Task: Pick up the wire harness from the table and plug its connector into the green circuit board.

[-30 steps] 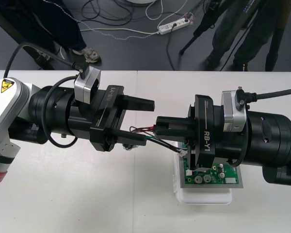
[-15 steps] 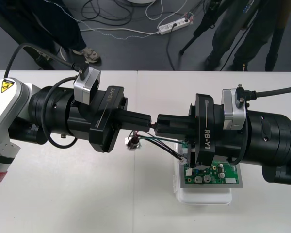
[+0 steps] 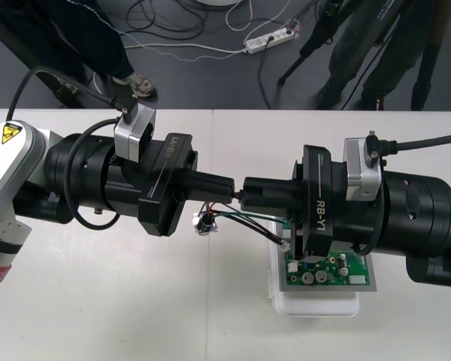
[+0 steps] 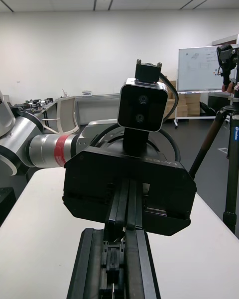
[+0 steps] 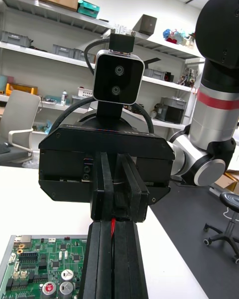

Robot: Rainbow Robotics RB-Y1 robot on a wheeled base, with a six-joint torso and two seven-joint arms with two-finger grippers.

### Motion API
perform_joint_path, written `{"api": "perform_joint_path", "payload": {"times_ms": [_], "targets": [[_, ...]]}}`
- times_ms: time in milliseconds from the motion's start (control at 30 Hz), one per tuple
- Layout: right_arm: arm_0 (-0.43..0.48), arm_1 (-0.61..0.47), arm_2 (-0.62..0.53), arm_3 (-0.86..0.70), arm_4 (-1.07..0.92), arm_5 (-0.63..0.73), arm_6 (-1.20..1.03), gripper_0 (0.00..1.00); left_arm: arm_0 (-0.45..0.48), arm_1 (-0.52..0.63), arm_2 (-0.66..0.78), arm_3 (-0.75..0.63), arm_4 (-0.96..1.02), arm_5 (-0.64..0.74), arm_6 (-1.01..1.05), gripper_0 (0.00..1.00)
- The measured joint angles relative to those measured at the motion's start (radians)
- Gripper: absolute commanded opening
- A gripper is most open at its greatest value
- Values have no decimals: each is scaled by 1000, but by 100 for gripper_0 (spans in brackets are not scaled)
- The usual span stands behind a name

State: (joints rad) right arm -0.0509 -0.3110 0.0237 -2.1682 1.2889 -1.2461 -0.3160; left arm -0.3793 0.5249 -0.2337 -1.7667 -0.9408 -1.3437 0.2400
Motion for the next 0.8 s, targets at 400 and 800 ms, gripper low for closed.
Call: {"api": "perform_joint_path", "payload": {"times_ms": [400,800], "targets": [[0,0,0,0,-1,-6,0,100,0,0,0,1,2,7,-2,0],[0,1,0,0,-1,-6,0,100,0,0,0,2,4,7,-4,0]]}}
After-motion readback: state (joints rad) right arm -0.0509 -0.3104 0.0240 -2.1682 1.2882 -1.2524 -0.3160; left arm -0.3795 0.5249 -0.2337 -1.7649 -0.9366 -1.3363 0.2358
